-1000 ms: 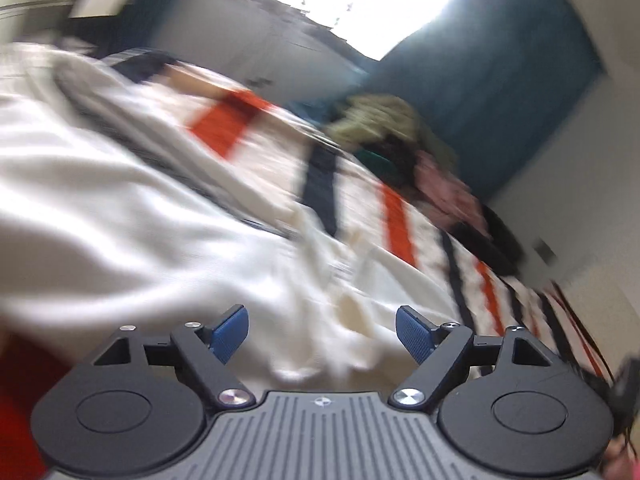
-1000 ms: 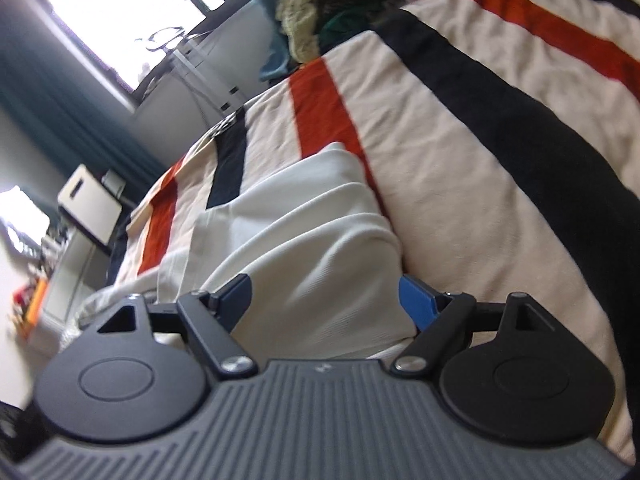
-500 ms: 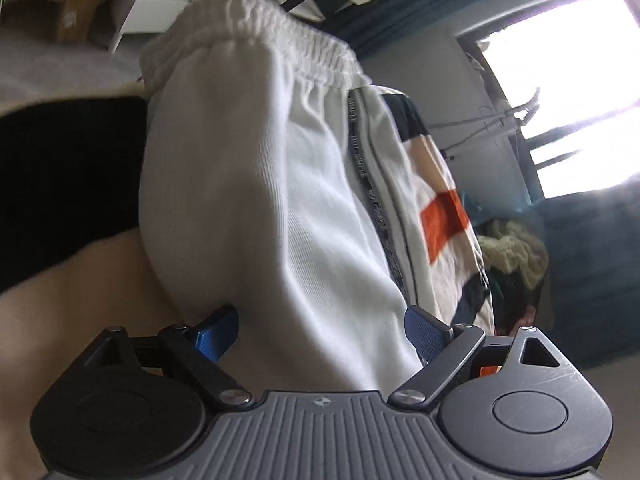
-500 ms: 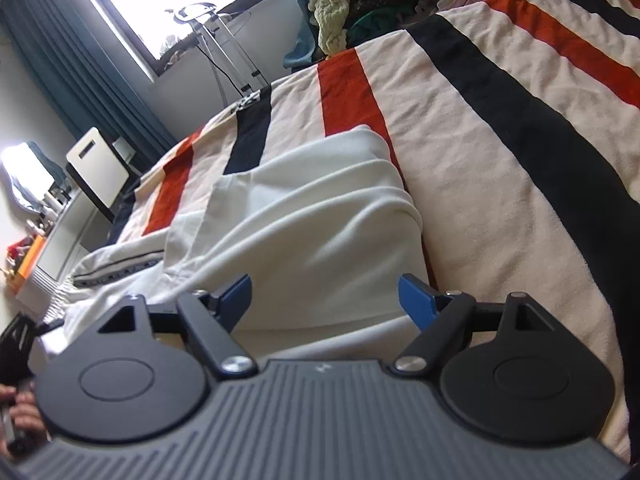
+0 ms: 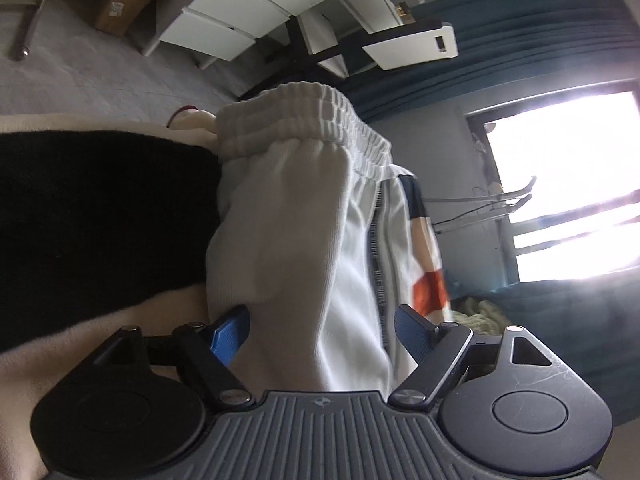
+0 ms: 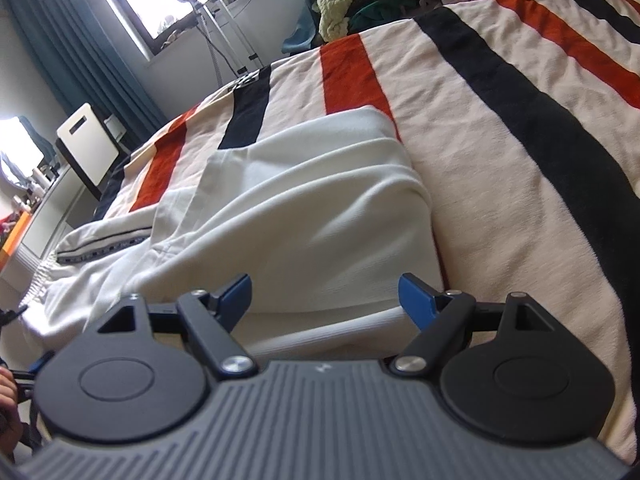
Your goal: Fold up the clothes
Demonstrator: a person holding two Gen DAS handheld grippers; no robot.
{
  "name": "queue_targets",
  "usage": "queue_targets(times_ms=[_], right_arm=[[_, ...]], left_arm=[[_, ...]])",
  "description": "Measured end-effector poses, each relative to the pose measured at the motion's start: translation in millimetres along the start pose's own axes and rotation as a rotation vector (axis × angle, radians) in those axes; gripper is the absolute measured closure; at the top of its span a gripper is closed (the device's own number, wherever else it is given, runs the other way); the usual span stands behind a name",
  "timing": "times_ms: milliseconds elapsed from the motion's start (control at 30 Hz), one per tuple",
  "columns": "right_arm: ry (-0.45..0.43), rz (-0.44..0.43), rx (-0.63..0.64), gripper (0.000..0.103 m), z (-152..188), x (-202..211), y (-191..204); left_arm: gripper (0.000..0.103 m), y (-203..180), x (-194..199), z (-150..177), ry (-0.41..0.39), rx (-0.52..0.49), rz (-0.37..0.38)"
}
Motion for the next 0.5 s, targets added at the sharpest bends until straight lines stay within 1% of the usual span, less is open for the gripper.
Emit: queue_targets(times_ms=[67, 133, 267, 300, 400, 433, 500], right_arm=[[0.01, 0.001, 0.017, 0.021, 1, -4, 3], [0.02, 0.007, 0.033, 0.021, 3, -8, 6], [0.031, 0.013, 0.05, 0.021, 5, -12, 8], [0.033, 0.013, 0.052, 0.021, 5, -13, 9], [0.039, 0.015, 0.06, 0.021, 6, -15, 9], [0.041, 0.016, 0.062, 0.02, 7, -16, 9], [0.045, 0.016, 0.066, 0.02, 7, -17, 10]], left_arm=[[0.022, -2, -2, 2, -0.006, -0.035, -0.029], [0.023, -3, -2, 2, -0.017, -0.044, -0.056], [0.024, -2, 9, 8, -0.039, -0.033, -0.069], [0.024, -2, 14, 9, -0.059, -0.039, -0.074], [0.021, -5, 27, 13, -0.111, -0.068, -0.091], [0.017, -8, 30, 15, -0.126, -0.085, -0.097], [0.017, -10, 25, 15, -0.107, -0.099, -0.142]])
Point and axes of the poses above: each gripper's, at about its wrist camera, not at the fingertips, and x roughly against the way its jaws point, y to its left, z to its underside, the point moved 2 cm from there along -x, roughly the way its jaws point, and after that the axes turned 13 degrees about -z, right-handed, at the moved point
